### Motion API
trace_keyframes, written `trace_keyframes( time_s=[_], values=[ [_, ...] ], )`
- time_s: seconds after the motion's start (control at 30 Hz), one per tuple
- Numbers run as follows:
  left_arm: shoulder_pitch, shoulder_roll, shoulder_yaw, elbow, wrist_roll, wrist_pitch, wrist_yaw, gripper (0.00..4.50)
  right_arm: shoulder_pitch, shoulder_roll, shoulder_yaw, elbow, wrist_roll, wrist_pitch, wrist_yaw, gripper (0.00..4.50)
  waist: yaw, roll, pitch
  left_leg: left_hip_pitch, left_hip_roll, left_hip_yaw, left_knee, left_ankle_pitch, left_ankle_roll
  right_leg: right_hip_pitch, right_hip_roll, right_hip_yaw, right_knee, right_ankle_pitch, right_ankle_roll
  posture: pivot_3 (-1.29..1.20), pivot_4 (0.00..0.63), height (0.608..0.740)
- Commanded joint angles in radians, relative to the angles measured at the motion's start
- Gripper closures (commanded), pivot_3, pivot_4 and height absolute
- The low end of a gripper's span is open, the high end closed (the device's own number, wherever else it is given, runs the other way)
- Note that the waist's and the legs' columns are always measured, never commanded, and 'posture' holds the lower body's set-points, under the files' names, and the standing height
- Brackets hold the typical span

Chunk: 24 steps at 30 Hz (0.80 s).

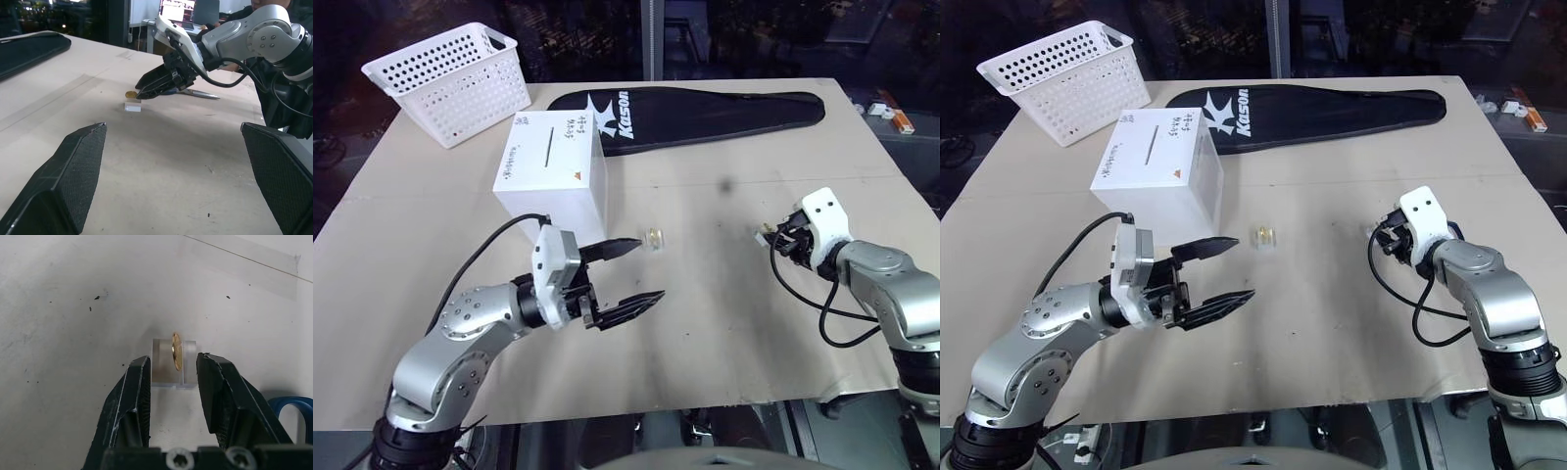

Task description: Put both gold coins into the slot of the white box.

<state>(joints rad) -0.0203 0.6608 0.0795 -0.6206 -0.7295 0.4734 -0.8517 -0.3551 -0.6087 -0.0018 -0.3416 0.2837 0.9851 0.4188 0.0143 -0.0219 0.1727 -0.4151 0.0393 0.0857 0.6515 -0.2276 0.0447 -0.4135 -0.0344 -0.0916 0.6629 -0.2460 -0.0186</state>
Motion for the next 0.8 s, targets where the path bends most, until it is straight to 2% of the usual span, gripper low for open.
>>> trace_keyframes(
  time_s=[0.03, 0.47, 0.5, 0.53, 0.57, 0.6, 0.8],
  values=[
    [0.003, 0.007, 0.025, -0.03, -0.007, -0.023, -0.008, 0.0, -0.014, 0.005, 0.0, -0.007, -0.012, -0.024, -0.001, 2.88, 0.0, 0.0, 0.0, 0.0, 0.0, 0.0, 0.0, 0.0, 0.0, 0.0, 0.0, 0.0, 0.0, 0.0, 0.0, 0.0, 0.15, 0.738],
    [0.0, 0.005, 0.025, -0.031, -0.005, -0.023, -0.001, 0.0, -0.036, 0.021, 0.011, 0.044, -0.031, -0.055, 0.005, 2.88, 0.0, 0.0, 0.0, 0.0, 0.0, 0.0, 0.0, 0.0, 0.0, 0.0, 0.0, 0.0, 0.0, 0.0, 0.0, 0.0, 0.15, 0.738],
    [0.005, 0.007, 0.027, -0.034, -0.006, -0.023, -0.003, 0.0, -0.034, 0.021, 0.011, 0.047, -0.034, -0.058, 0.005, 3.42, 0.0, 0.0, 0.0, 0.0, 0.0, 0.0, 0.0, 0.0, 0.0, 0.0, 0.0, 0.0, 0.0, 0.0, 0.0, 0.0, 0.15, 0.738],
    [0.008, 0.009, 0.03, -0.035, -0.008, -0.024, -0.005, 0.0, -0.034, 0.022, 0.011, 0.05, -0.035, -0.061, 0.006, 3.66, 0.0, 0.0, 0.0, 0.0, 0.0, 0.0, 0.0, 0.0, 0.0, 0.0, 0.0, 0.0, 0.0, 0.0, 0.0, 0.0, 0.15, 0.738],
    [0.011, 0.011, 0.033, -0.035, -0.009, -0.024, -0.008, 0.0, -0.034, 0.022, 0.009, 0.053, -0.036, -0.063, 0.005, 4.15, 0.0, 0.0, 0.0, 0.0, 0.0, 0.0, 0.0, 0.0, 0.0, 0.0, 0.0, 0.0, 0.0, 0.0, 0.0, 0.0, 0.15, 0.738],
    [0.012, 0.013, 0.035, -0.034, -0.009, -0.025, -0.01, 0.0, -0.036, 0.023, 0.008, 0.056, -0.037, -0.064, 0.006, 4.46, 0.0, 0.0, 0.0, 0.0, 0.0, 0.0, 0.0, 0.0, 0.0, 0.0, 0.0, 0.0, 0.0, 0.0, 0.0, 0.0, 0.15, 0.738],
    [0.006, 0.013, 0.037, -0.029, -0.01, -0.024, -0.013, 0.0, -0.034, 0.02, -0.001, 0.052, -0.037, -0.062, 0.01, 4.46, 0.0, 0.0, 0.0, 0.0, 0.0, 0.0, 0.0, 0.0, 0.0, 0.0, 0.0, 0.0, 0.0, 0.0, 0.0, 0.0, 0.15, 0.738]
  ],
)
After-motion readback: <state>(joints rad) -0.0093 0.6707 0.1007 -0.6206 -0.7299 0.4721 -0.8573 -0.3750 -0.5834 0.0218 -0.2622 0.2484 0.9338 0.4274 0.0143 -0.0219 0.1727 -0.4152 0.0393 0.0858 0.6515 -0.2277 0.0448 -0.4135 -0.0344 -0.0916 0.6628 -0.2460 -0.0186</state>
